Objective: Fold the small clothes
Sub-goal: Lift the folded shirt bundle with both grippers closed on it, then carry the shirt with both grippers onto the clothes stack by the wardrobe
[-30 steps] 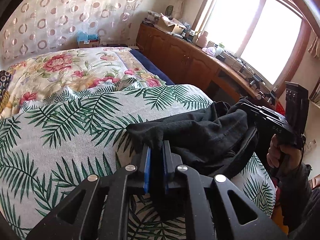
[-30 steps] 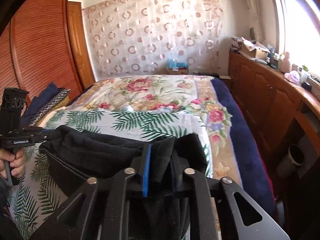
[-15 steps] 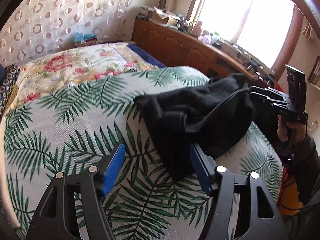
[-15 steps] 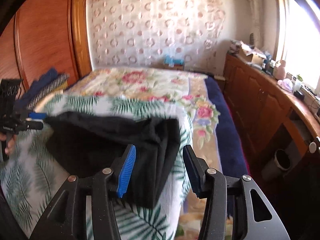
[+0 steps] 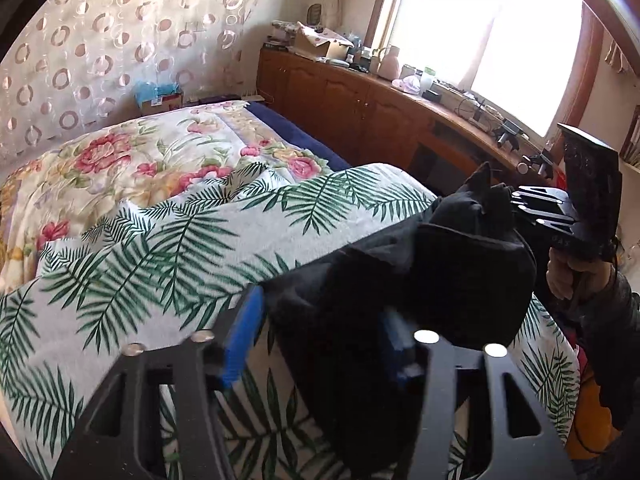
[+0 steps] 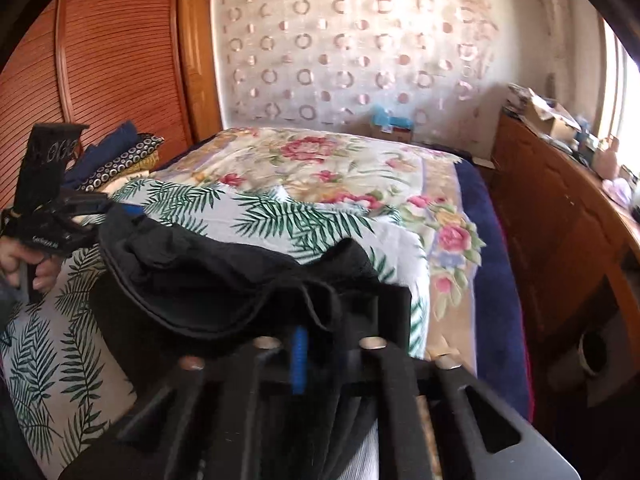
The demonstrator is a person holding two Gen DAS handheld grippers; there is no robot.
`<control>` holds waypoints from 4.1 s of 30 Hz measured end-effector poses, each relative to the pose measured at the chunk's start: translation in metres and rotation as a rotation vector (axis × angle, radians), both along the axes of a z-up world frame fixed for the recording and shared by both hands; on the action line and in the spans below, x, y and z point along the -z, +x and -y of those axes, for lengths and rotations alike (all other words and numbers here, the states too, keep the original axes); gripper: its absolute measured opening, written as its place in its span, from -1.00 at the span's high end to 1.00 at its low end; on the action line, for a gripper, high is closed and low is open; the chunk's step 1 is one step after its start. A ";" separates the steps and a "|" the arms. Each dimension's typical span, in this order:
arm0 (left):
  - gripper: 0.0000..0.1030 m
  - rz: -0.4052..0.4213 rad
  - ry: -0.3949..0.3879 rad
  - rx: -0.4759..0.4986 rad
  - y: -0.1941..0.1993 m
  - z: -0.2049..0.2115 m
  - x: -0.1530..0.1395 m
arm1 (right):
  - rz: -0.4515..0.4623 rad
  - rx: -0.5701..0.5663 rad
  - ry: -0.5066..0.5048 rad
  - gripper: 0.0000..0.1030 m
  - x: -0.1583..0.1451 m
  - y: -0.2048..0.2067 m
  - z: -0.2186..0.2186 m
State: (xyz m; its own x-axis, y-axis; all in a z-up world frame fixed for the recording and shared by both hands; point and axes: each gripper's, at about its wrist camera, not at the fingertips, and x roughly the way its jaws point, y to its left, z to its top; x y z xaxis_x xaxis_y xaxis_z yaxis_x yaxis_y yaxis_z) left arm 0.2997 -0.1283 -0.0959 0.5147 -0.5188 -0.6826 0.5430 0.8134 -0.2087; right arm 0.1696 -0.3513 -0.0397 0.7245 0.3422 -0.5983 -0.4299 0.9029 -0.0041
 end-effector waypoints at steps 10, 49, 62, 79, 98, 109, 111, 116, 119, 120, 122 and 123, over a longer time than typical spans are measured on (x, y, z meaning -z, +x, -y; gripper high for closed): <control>0.69 0.027 0.028 -0.225 0.021 -0.026 -0.003 | -0.035 0.253 0.107 0.91 -0.004 0.007 0.049; 0.67 -0.152 -0.144 -0.021 0.022 0.000 0.024 | -0.226 0.086 0.156 0.55 0.014 0.032 0.030; 0.71 0.133 -0.199 -0.104 -0.047 -0.063 -0.075 | -0.015 0.016 0.172 0.65 -0.044 0.004 -0.004; 0.71 0.343 -0.161 -0.579 -0.125 -0.276 -0.117 | 0.147 -0.420 0.091 0.65 -0.129 0.089 -0.222; 0.71 0.200 -0.228 -0.887 -0.145 -0.345 -0.020 | 0.075 -0.626 -0.181 0.41 -0.110 0.251 -0.451; 0.59 0.192 -0.100 -0.893 -0.141 -0.339 -0.023 | 0.089 -0.555 -0.054 0.02 -0.096 0.232 -0.431; 0.23 0.213 -0.059 -0.885 -0.143 -0.338 -0.024 | 0.082 -0.550 -0.078 0.02 -0.078 0.238 -0.429; -0.50 0.264 0.003 -0.875 -0.156 -0.335 -0.033 | 0.077 -0.471 -0.105 -0.01 -0.045 0.264 -0.444; -0.61 0.308 0.074 -0.867 -0.165 -0.326 -0.044 | 0.061 -0.449 -0.041 -0.02 -0.057 0.255 -0.439; -0.61 0.314 0.090 -0.866 -0.167 -0.323 -0.046 | 0.070 -0.442 -0.028 -0.01 -0.063 0.248 -0.431; -0.61 0.329 0.103 -0.859 -0.172 -0.317 -0.052 | 0.091 -0.424 -0.005 -0.02 -0.067 0.215 -0.406; -0.61 0.334 0.099 -0.855 -0.175 -0.315 -0.054 | 0.096 -0.420 0.013 -0.02 -0.070 0.206 -0.396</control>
State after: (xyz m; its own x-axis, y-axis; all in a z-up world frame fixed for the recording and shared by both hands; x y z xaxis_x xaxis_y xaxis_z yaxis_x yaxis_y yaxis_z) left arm 0.1252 0.1863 -0.0422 0.8743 0.1810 -0.4505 -0.2308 0.9713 -0.0577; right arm 0.3755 0.0450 0.0300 0.5730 0.6265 -0.5283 -0.7583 0.6499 -0.0518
